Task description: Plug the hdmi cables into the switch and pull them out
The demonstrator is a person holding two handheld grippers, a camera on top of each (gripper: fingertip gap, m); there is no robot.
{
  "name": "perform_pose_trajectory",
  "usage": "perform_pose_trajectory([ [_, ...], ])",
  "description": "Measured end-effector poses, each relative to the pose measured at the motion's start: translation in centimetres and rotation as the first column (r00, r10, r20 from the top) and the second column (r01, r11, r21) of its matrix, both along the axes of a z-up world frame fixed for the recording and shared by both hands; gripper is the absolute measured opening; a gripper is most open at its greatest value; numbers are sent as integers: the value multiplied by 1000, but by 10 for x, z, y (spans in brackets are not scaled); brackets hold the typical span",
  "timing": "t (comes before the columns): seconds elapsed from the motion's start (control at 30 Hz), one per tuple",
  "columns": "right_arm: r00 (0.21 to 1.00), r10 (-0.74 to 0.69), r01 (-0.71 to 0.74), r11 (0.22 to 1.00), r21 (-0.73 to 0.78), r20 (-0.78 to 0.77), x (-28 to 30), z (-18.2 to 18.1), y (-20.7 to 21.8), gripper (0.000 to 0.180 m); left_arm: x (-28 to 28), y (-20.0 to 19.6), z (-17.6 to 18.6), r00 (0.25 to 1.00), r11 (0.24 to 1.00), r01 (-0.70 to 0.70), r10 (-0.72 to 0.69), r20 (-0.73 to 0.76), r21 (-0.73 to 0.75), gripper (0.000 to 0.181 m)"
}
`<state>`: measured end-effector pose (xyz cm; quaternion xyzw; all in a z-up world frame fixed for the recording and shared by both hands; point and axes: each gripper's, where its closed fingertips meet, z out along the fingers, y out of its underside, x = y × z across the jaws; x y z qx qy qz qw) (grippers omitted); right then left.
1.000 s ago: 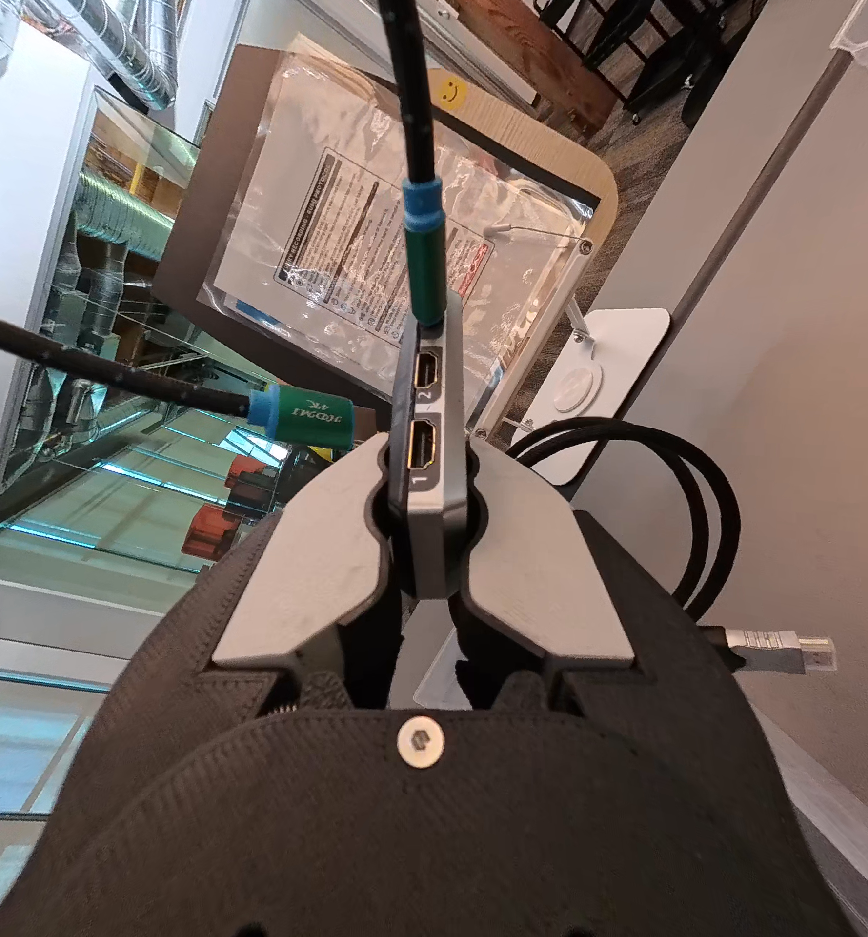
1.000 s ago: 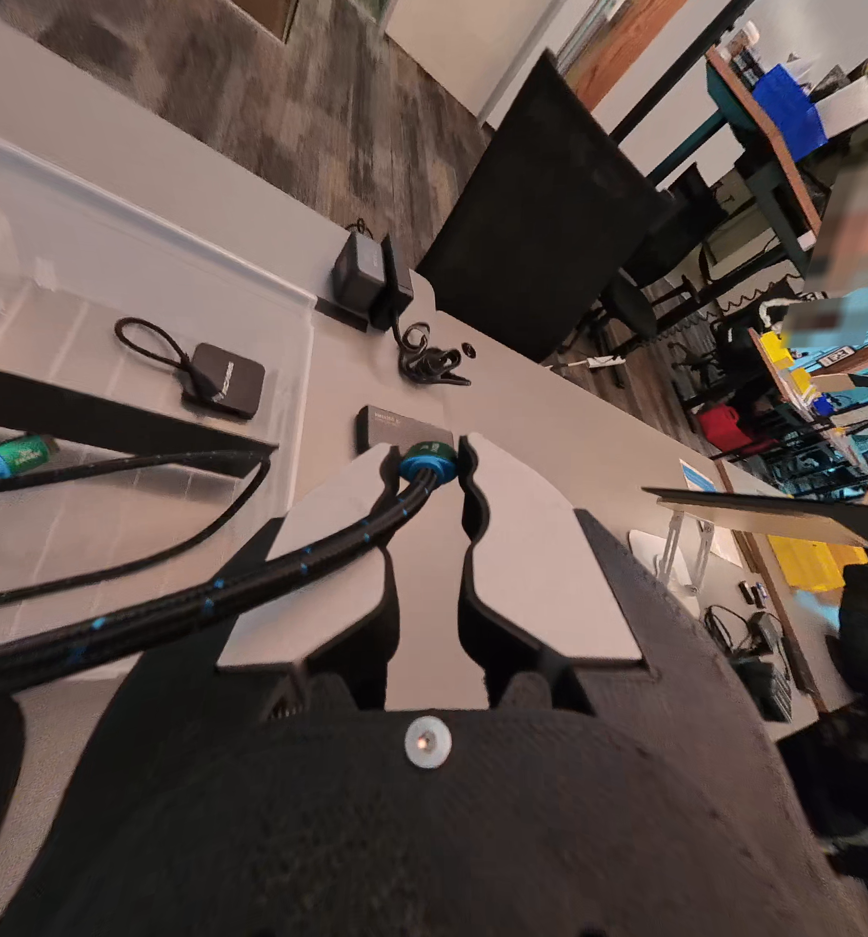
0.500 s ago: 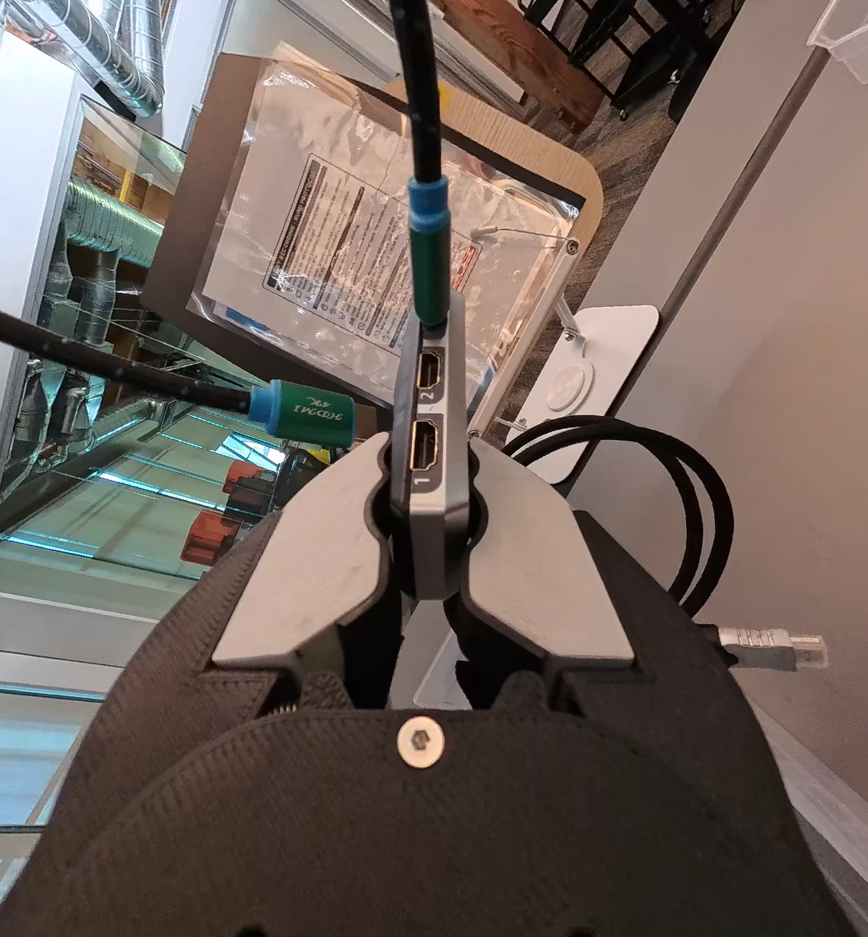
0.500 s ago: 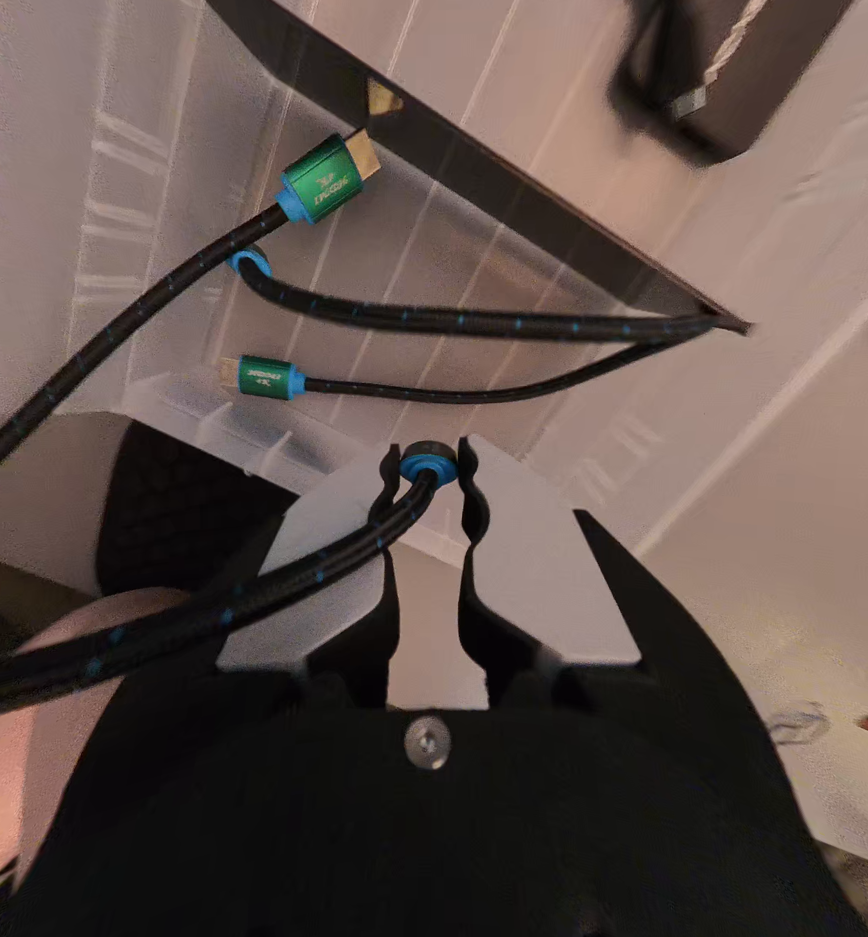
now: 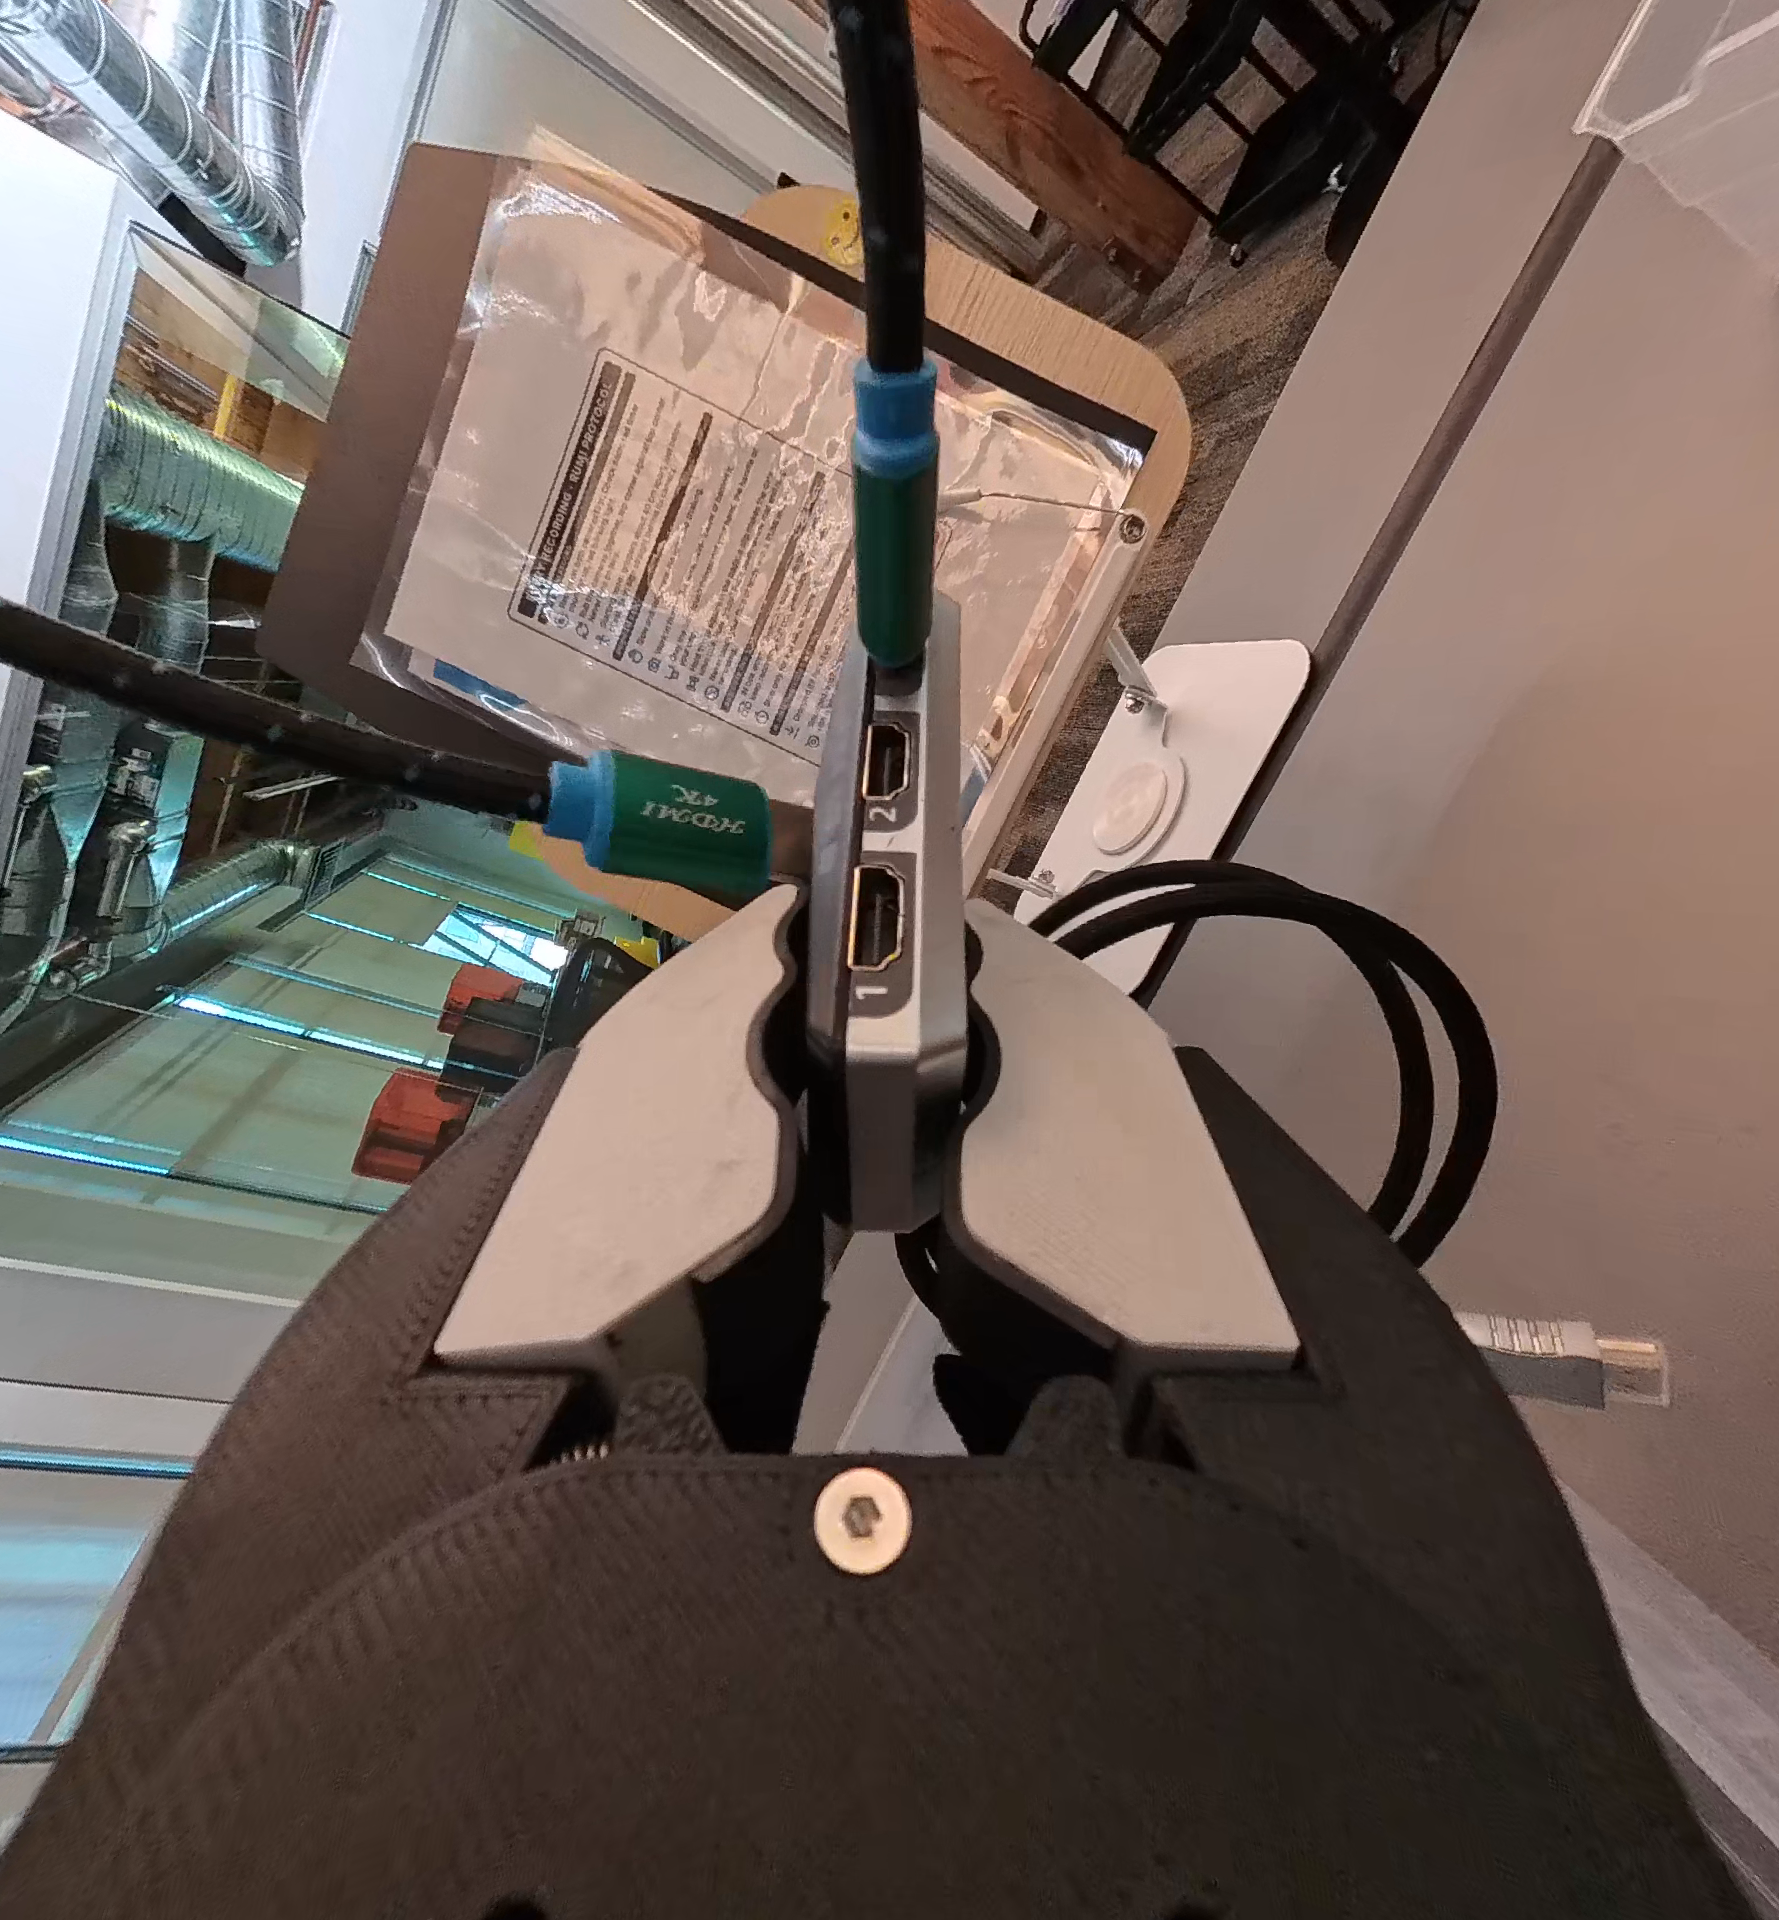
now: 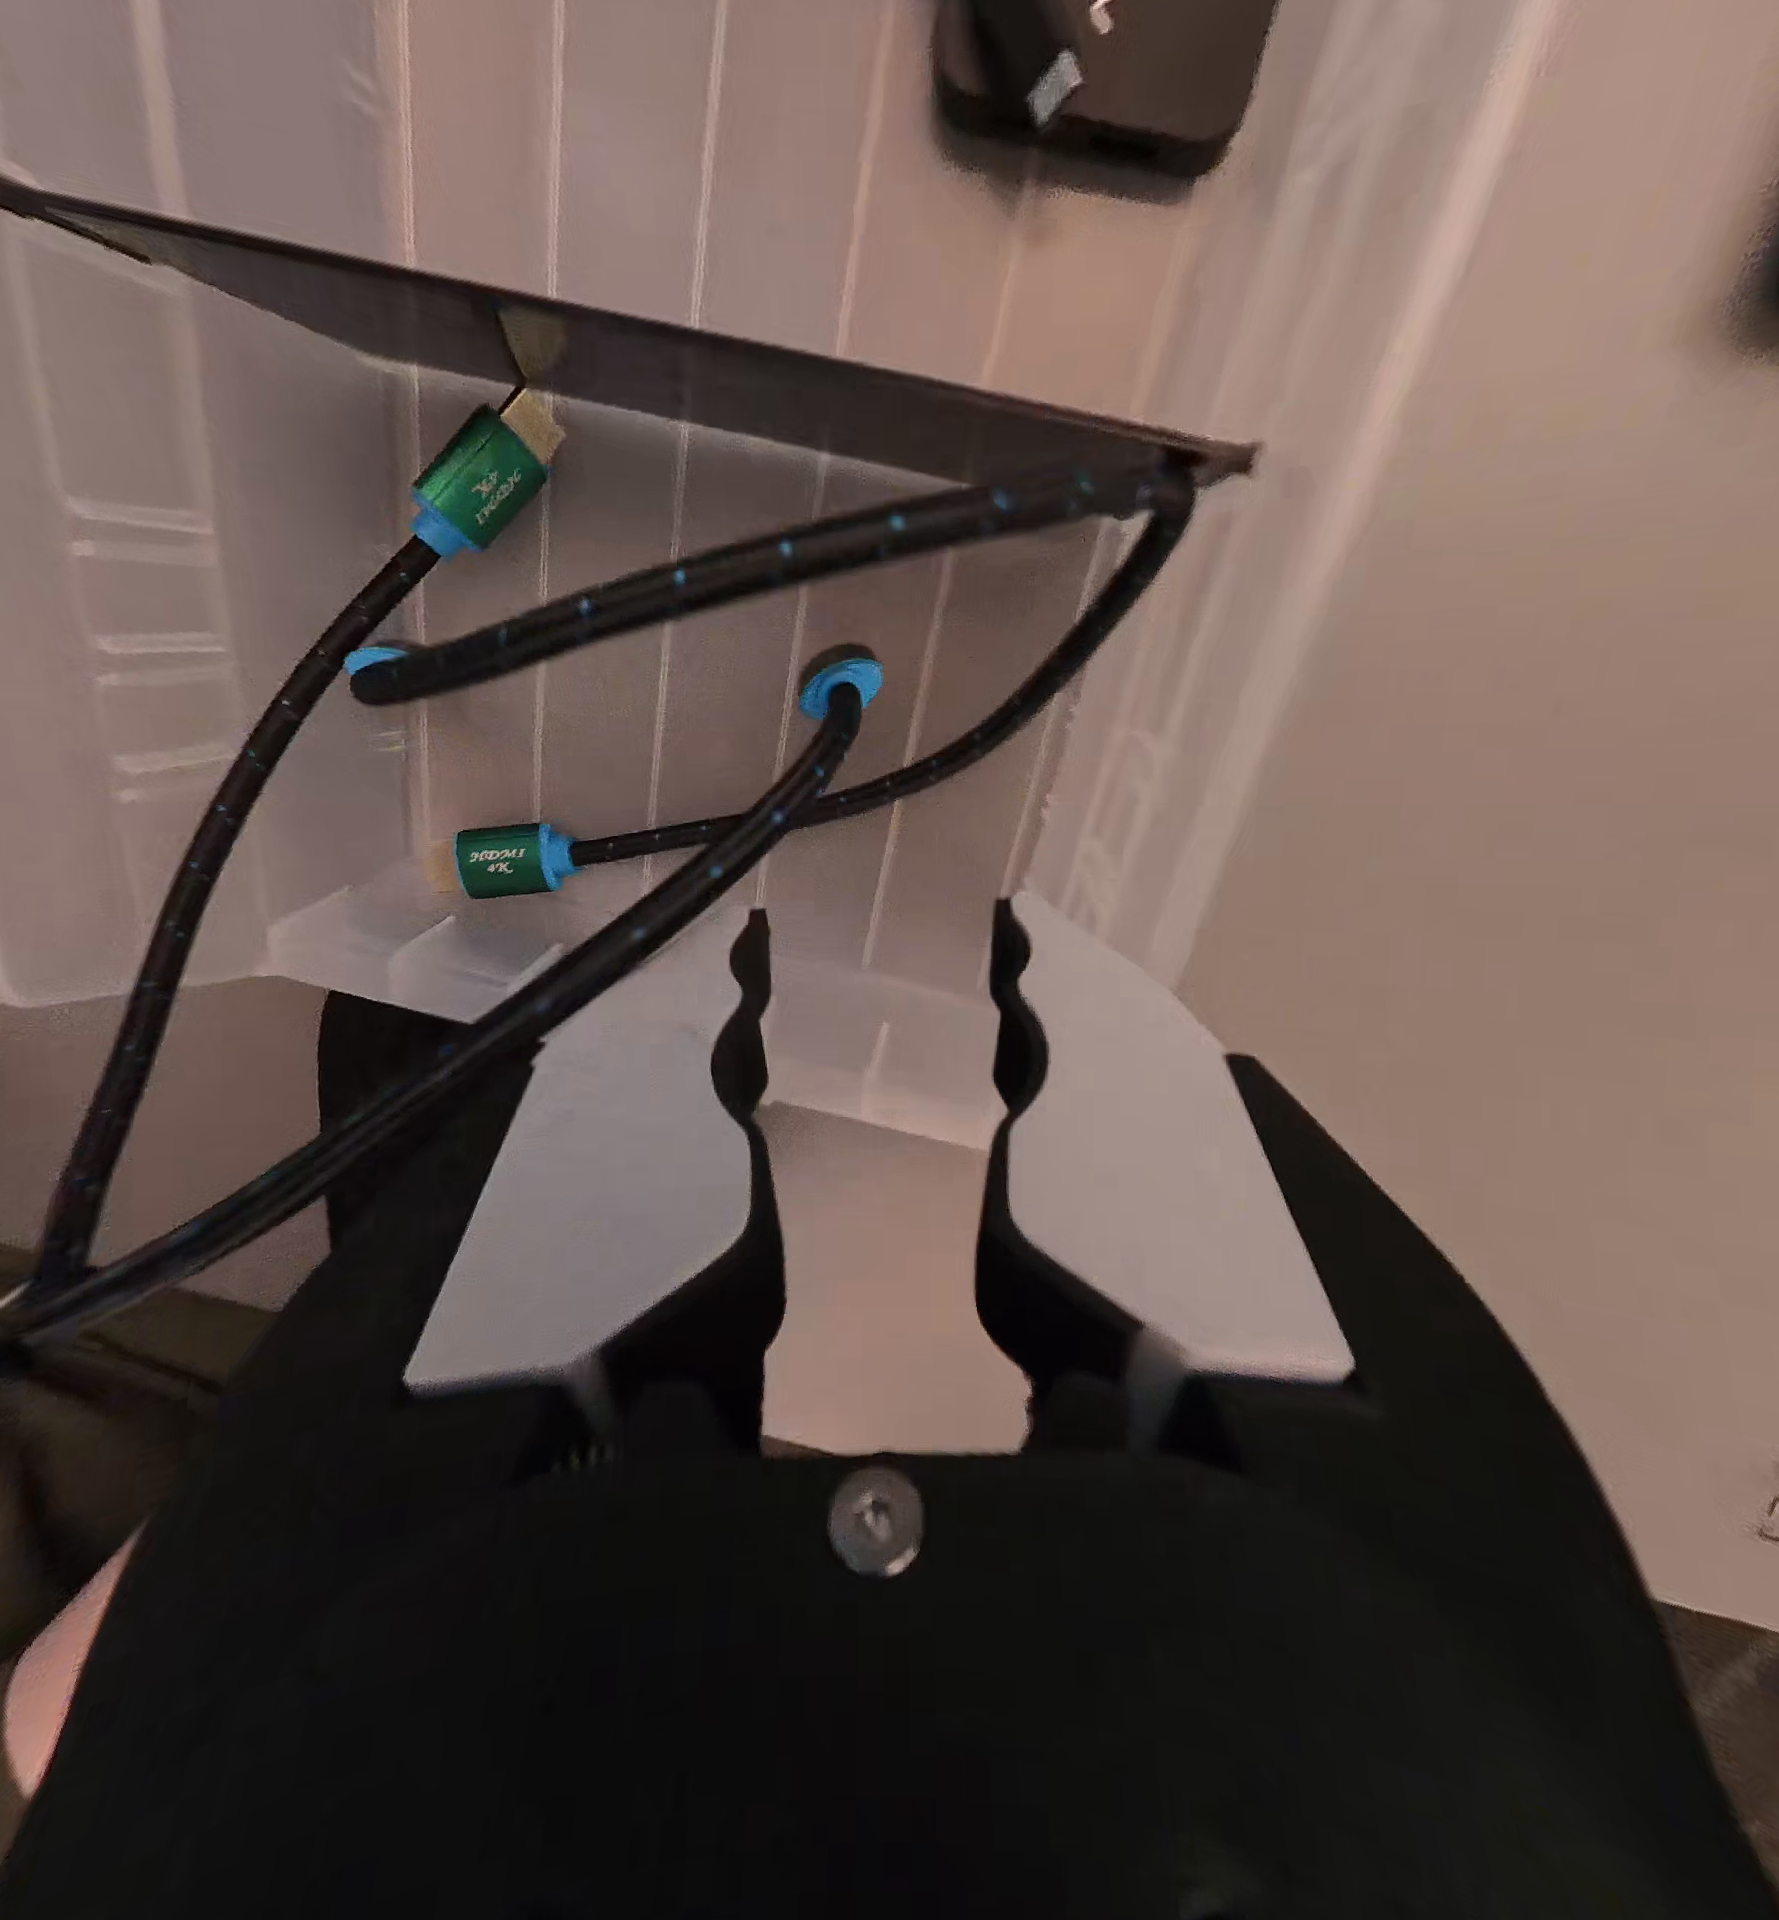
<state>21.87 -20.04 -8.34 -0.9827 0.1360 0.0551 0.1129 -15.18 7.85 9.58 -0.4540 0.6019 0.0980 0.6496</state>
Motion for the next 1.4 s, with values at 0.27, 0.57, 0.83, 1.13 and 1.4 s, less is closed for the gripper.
perform_pose_trajectory([
  [0.27,996,-76,80,992,94,-37,-9,25,-33,24,2,-2,-1,1000,1000,4,-4,-5,4,22],
  [0.57,995,75,-76,997,-9,-63,-14,-6,-10,22,6,-6,-2,1000,1000,15,-15,-11,6,22],
  [0.83,992,128,-127,978,-165,-5,-6,-34,-1,10,5,-7,-2,1000,1000,21,-21,-11,0,22],
  [1.13,988,148,-133,962,-240,46,-1,-47,1,21,7,-10,-1,999,999,36,-36,-11,-2,22],
  [1.4,977,178,-127,928,-350,117,6,-57,-3,23,9,-15,-1,999,999,50,-50,-17,1,22],
])
